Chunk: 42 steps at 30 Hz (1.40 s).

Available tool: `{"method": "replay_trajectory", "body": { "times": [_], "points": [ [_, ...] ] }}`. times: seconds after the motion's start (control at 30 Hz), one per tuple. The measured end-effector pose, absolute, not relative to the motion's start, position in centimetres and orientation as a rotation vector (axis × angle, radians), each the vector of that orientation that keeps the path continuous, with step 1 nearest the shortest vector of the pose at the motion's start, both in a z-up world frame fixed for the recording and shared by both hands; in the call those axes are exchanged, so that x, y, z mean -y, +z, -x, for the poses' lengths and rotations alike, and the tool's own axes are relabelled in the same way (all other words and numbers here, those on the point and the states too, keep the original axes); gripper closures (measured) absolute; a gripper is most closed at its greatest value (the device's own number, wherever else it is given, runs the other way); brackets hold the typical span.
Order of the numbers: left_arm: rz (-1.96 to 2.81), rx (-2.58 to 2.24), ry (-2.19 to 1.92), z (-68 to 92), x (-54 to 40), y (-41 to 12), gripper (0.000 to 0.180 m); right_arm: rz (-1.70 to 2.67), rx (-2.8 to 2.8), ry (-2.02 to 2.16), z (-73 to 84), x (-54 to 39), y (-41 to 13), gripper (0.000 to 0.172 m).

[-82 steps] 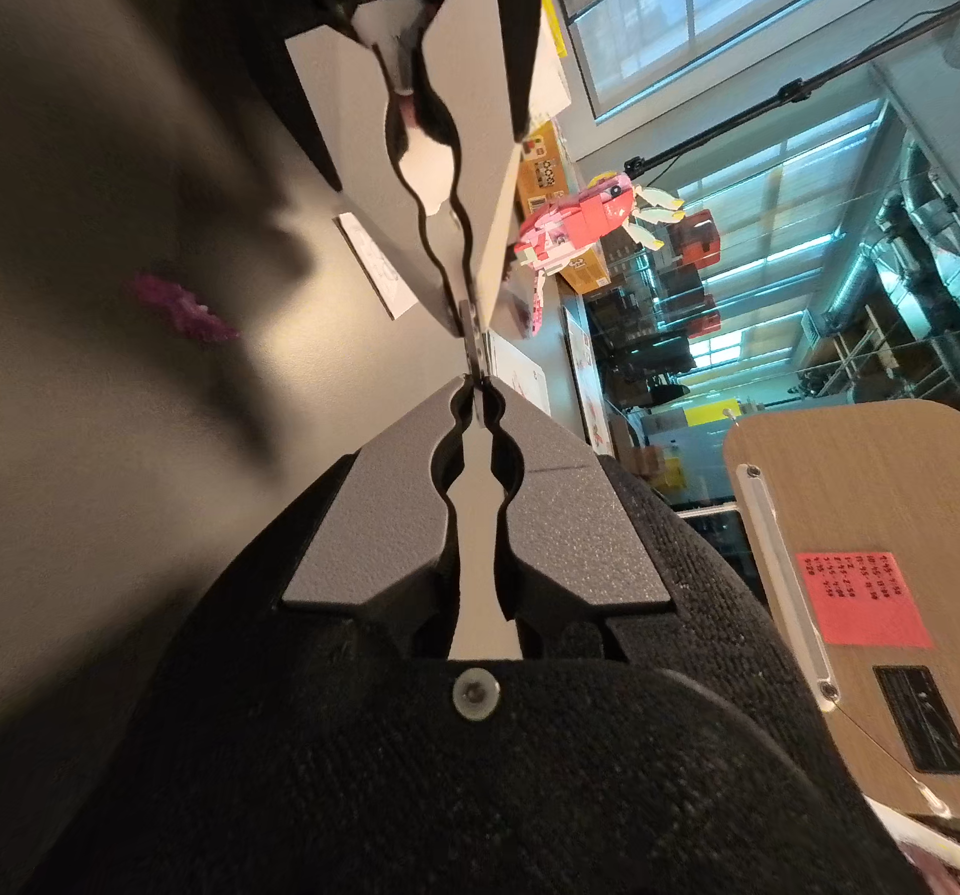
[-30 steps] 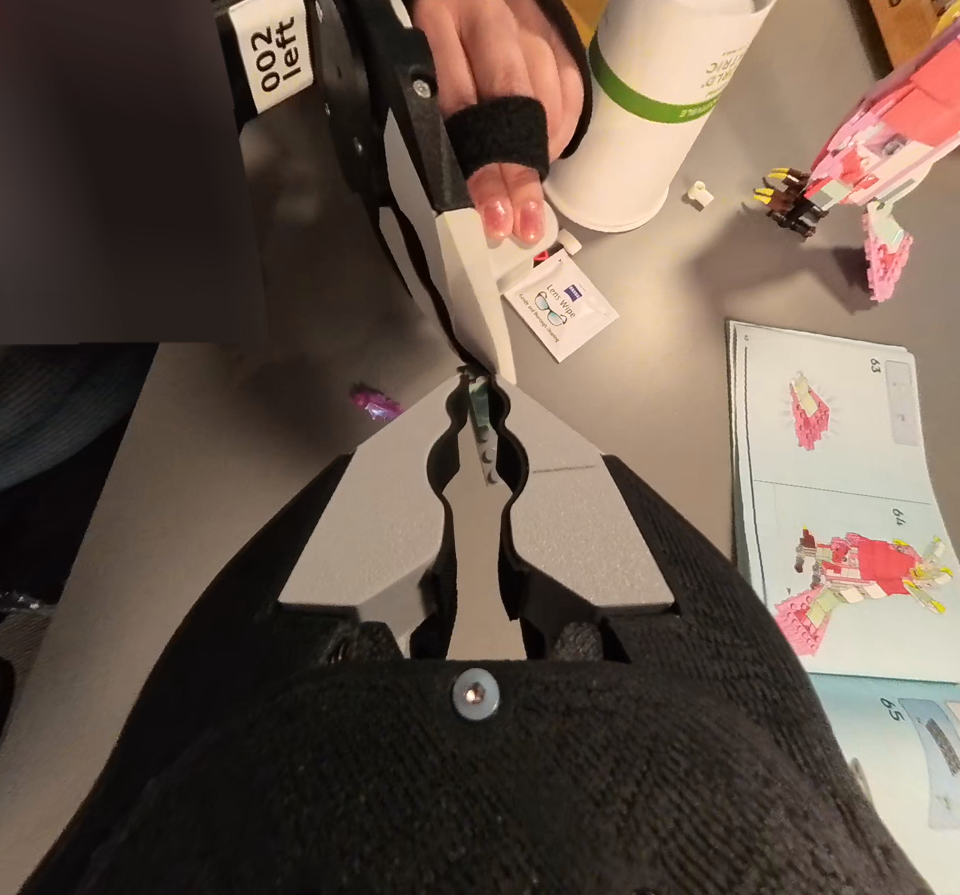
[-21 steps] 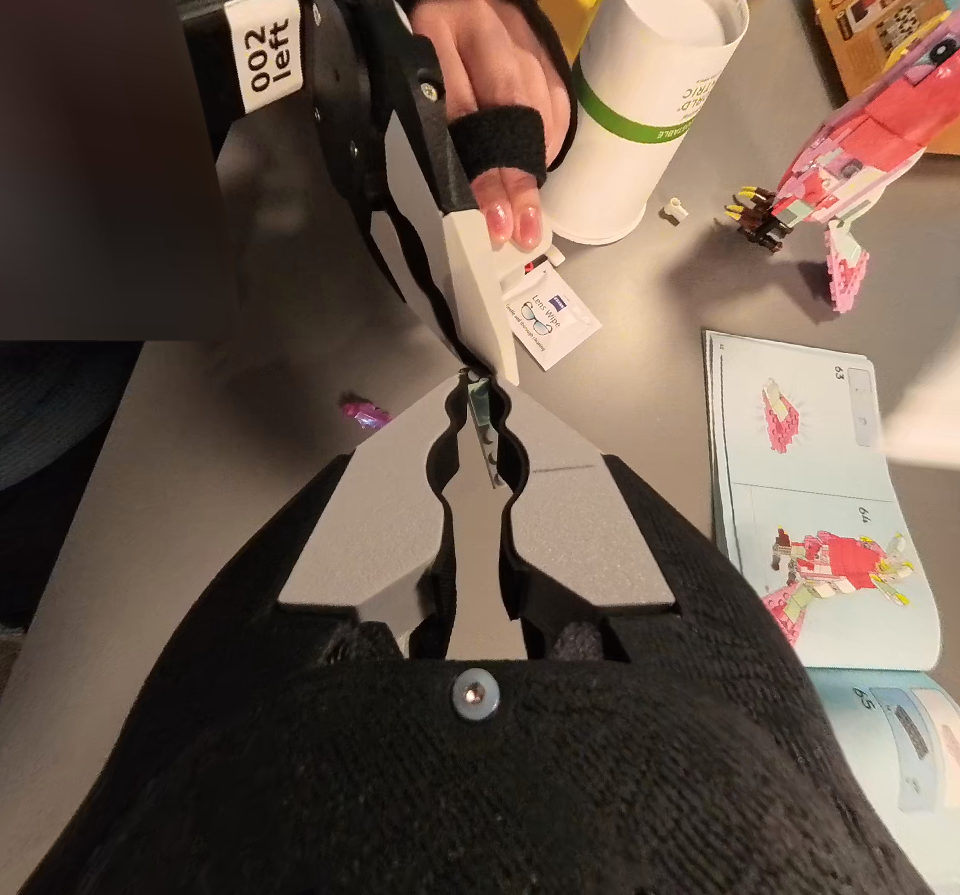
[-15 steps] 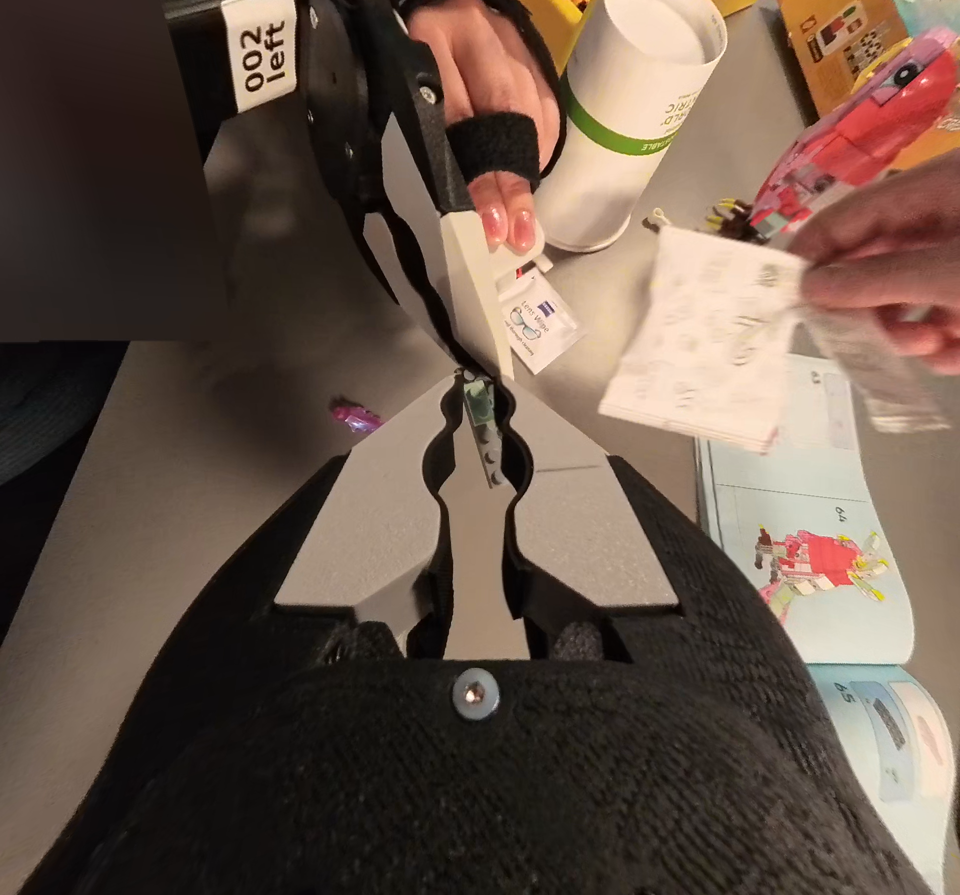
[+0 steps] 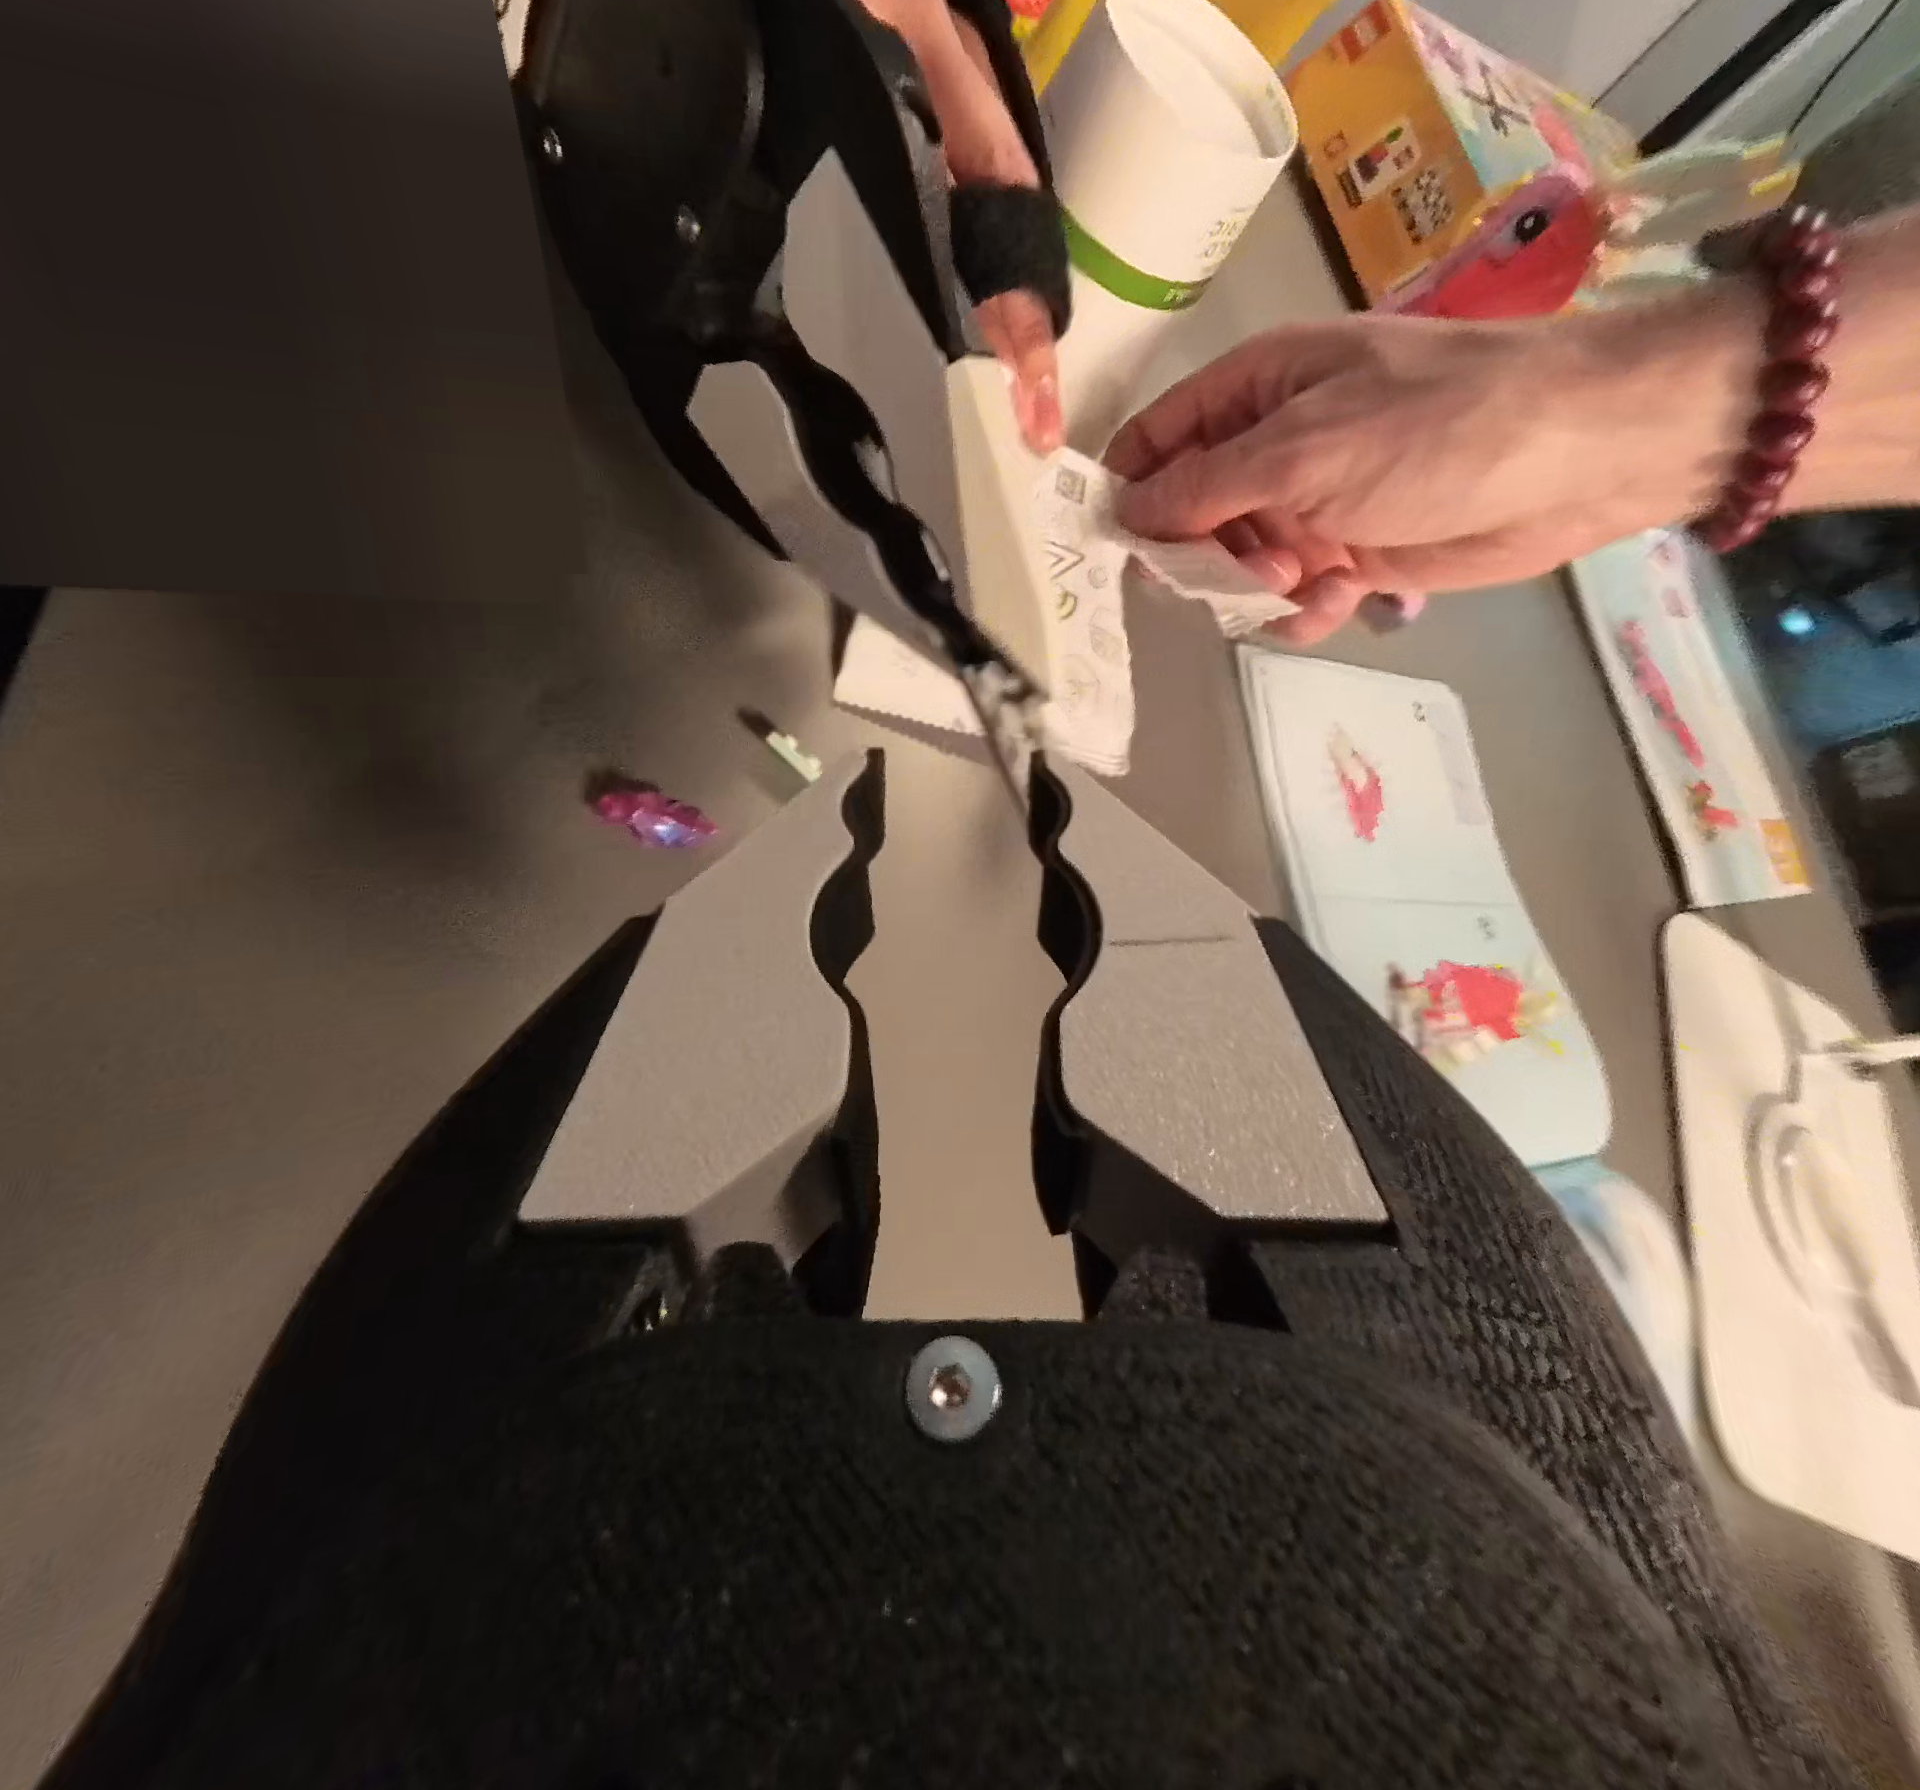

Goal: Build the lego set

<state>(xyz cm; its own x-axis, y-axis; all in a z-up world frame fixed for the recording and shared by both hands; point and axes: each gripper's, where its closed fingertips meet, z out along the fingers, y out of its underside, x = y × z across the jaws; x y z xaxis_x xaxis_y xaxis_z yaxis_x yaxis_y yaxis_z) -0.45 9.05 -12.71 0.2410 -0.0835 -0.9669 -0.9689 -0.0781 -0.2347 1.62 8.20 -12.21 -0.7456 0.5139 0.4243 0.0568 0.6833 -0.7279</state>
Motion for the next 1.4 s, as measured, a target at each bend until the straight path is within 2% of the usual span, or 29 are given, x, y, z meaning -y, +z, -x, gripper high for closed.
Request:
{"method": "replay_trajectory", "body": {
  "times": [0.07, 0.2, 0.47, 0.7, 0.9, 0.97, 1.2, 1.4],
  "points": [
    [1.439, -1.026, 1.061, 1.1, -9.1, -12.3, 0.177, 0.524, 2.328, 1.013, -2.5, -8.1, -13.0, 0.152],
    [1.455, -0.984, 1.083, 2.0, -9.0, -11.9, 0.177, 0.706, 2.464, 1.080, -3.1, -7.4, -16.3, 0.150],
    [1.460, -1.007, 1.096, 2.2, -8.9, -12.1, 0.177, 0.469, 2.637, 1.051, -2.3, -4.3, -19.2, 0.149],
    [1.470, -1.013, 1.094, 2.3, -8.9, -12.3, 0.177, 0.451, 2.765, 1.068, -2.6, -4.5, -19.5, 0.154],
    [1.469, -1.025, 1.090, 2.2, -8.9, -12.5, 0.177, 0.442, 2.806, 1.012, -3.1, -5.1, -19.5, 0.166],
    [1.466, -1.032, 1.097, 2.2, -8.9, -12.5, 0.177, 0.424, 2.824, 0.971, -3.4, -5.7, -19.0, 0.167],
    [1.425, -1.096, 1.119, 1.4, -8.9, -12.8, 0.178, 0.423, 2.565, 1.103, -1.2, -7.7, -11.7, 0.166],
    [1.381, -1.118, 1.100, 0.6, -8.7, -12.4, 0.177, 0.381, 2.649, 1.026, -0.8, -7.6, -12.0, 0.166]
  ]
}}
